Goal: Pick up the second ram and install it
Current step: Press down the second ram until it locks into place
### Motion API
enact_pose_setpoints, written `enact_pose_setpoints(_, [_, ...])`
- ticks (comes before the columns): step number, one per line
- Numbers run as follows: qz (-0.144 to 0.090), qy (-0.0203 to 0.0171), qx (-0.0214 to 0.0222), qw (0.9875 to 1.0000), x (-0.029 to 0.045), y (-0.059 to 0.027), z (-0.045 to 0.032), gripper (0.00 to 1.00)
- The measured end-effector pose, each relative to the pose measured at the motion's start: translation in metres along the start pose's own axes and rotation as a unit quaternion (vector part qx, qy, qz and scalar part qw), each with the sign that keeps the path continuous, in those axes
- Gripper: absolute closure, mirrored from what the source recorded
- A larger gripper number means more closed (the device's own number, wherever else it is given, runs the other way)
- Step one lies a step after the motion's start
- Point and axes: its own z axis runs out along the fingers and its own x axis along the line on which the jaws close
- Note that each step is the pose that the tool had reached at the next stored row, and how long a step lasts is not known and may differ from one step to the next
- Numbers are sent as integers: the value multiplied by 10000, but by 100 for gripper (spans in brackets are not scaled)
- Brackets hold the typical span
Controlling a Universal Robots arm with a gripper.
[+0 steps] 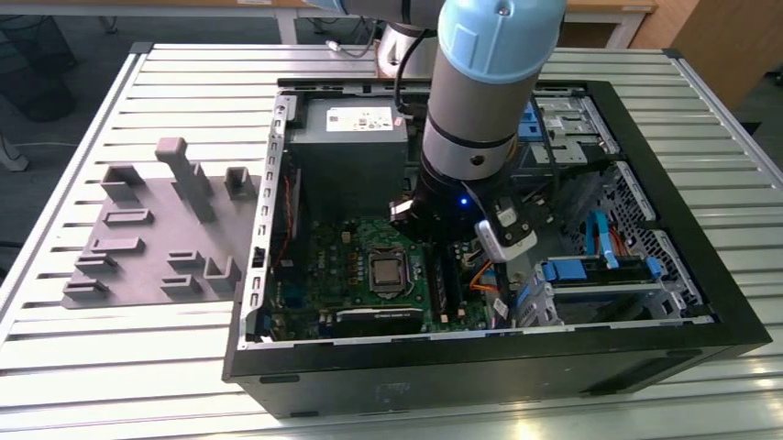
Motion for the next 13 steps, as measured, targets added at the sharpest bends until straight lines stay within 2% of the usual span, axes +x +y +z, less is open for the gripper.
enact_pose_setpoints(13, [0, 0, -1, 10000, -1, -1, 2, 86])
